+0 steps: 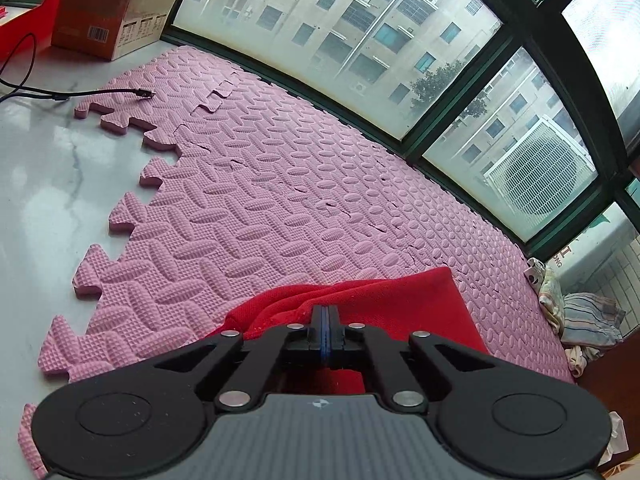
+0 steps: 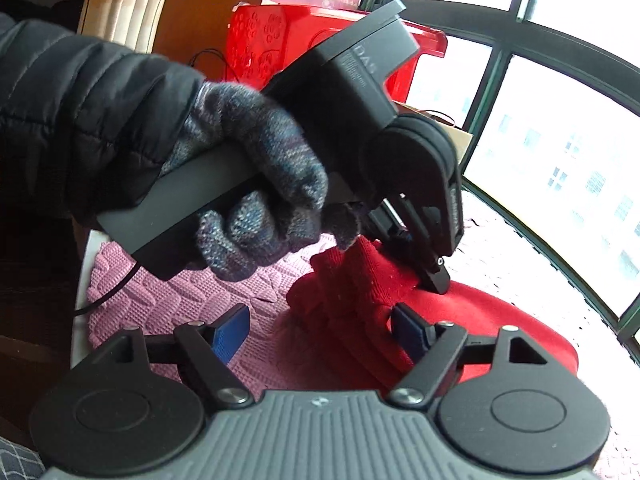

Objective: Fold clothes

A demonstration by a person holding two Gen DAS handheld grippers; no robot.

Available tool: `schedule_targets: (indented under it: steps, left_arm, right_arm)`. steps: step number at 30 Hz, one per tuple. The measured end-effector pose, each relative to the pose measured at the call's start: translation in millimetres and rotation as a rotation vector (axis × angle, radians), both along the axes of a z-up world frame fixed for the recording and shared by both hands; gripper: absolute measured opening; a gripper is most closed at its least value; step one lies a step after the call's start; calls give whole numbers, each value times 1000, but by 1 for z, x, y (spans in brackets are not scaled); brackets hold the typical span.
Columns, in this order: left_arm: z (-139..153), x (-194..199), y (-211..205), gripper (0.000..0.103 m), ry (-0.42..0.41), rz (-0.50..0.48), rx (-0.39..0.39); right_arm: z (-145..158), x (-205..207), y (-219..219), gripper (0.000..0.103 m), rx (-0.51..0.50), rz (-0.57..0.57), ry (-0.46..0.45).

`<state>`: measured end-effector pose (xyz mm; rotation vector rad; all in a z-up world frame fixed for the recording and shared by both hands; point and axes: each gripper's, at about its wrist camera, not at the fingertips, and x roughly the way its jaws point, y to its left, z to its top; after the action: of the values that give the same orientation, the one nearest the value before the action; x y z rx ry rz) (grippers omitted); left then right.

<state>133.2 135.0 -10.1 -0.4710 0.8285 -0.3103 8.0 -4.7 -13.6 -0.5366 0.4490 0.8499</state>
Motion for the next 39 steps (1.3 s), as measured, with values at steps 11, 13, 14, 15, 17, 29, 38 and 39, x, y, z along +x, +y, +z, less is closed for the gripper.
schedule_targets:
  steps: [11,13,14,15,17,29,38,39]
  left_arm:
    - [0,0,1,3,0,2,-2]
    - [0,-1,1,3,1,4,-3]
    - [0,-1,1,3,1,5,-3]
    - [0,-1,0,3,0,7,-1]
    - [1,-1,-1,3,-1,9,4]
    - [2,-2,-4,3,-4,13,24]
    - [7,-7,-9,24,-24,-1,7]
    - [10,-8,-13,40,-35,-15,-3]
  right_arm:
    - [27,24,-75,79,112,-233,59]
    - [26,31,-90,79,120,-287,83]
    - [25,34,-96,79,125,-312,97]
    - [22,37,-102,79,133,-331,117]
    - [17,42,-111,79,148,-367,159]
    - [-15,37,-103,97,116,-350,224]
    - [-15,37,-99,103,130,-354,213]
    - [-15,37,-99,103,128,-353,211]
